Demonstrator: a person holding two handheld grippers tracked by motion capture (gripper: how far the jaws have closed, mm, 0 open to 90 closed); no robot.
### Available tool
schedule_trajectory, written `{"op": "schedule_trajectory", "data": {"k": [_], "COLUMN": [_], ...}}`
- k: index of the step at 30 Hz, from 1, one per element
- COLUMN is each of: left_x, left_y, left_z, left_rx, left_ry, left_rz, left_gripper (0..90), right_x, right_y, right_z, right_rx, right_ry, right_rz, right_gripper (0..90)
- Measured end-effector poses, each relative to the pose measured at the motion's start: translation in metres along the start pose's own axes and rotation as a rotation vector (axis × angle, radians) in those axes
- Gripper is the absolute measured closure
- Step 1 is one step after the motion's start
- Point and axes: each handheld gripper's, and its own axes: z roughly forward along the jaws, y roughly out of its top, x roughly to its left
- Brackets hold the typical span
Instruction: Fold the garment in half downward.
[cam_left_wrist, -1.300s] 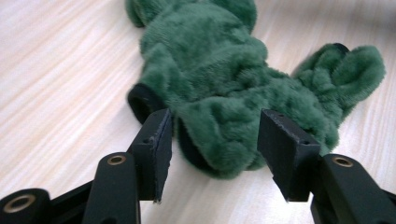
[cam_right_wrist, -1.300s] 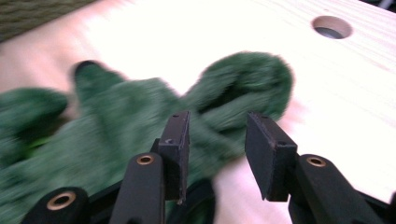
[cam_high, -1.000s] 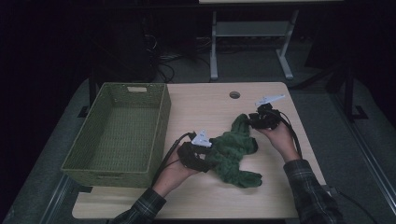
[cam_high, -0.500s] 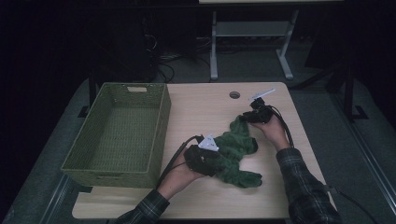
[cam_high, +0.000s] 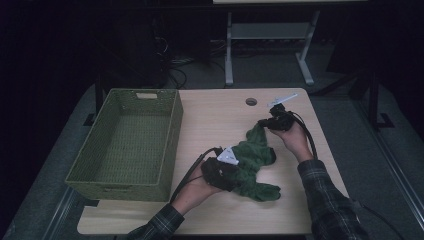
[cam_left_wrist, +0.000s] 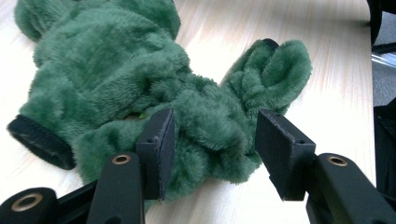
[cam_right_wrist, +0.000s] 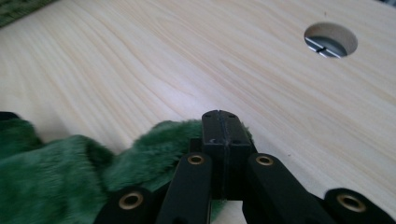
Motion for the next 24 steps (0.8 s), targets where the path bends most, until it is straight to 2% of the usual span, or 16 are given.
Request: {"op": "schedule_trajectory", "data": {"k": [3,7,8,9,11,14,15,19,21,22,24], "left_x": [0.0,0.001,0.001,0.002,0.001,0.001,0.002,0.001,0.001,0.001,0.001], "left_y": [0.0,-0.001,-0.002,-0.002,-0.002,-0.002,-0.002,-0.002,-0.002,-0.002,-0.002], "left_z": [0.001,0.002,0.002,0.002,0.002,0.003,0.003,0.005,0.005,0.005,0.006], "left_rx": [0.011,0.016,0.012,0.014,0.007,0.011,0.019,0.02,0.025,0.025,0.023], "left_ry": [-0.004,-0.003,-0.002,-0.003,-0.003,-0.004,-0.006,-0.008,-0.009,-0.01,-0.011], "left_rz": [0.014,0.011,0.004,0.009,0.001,0.005,0.015,0.01,0.019,0.017,0.011], "left_gripper": [47.6,47.8,47.7,47.8,47.8,47.8,47.8,47.8,47.8,47.8,47.8], "right_x": [0.003,-0.002,-0.003,-0.005,-0.008,-0.014,-0.014,-0.013,-0.012,-0.011,-0.009], "right_y": [0.002,0.002,0.001,0.0,-0.002,-0.008,-0.009,-0.014,-0.015,-0.015,-0.014], "right_z": [-0.006,-0.003,-0.002,0.0,0.007,0.017,0.022,0.039,0.042,0.042,0.042], "right_rx": [0.0,-0.01,-0.014,-0.014,-0.003,0.028,0.039,0.092,0.09,0.092,0.098], "right_ry": [-0.005,-0.008,-0.019,-0.025,-0.041,-0.024,-0.02,-0.001,0.008,0.007,0.004], "right_rz": [-0.019,-0.01,0.001,0.004,0.016,0.041,0.041,0.04,0.039,0.037,0.022], "right_gripper": [90.0,88.0,73.8,67.8,64.8,64.9,65.7,68.6,76.1,83.1,88.1]}}
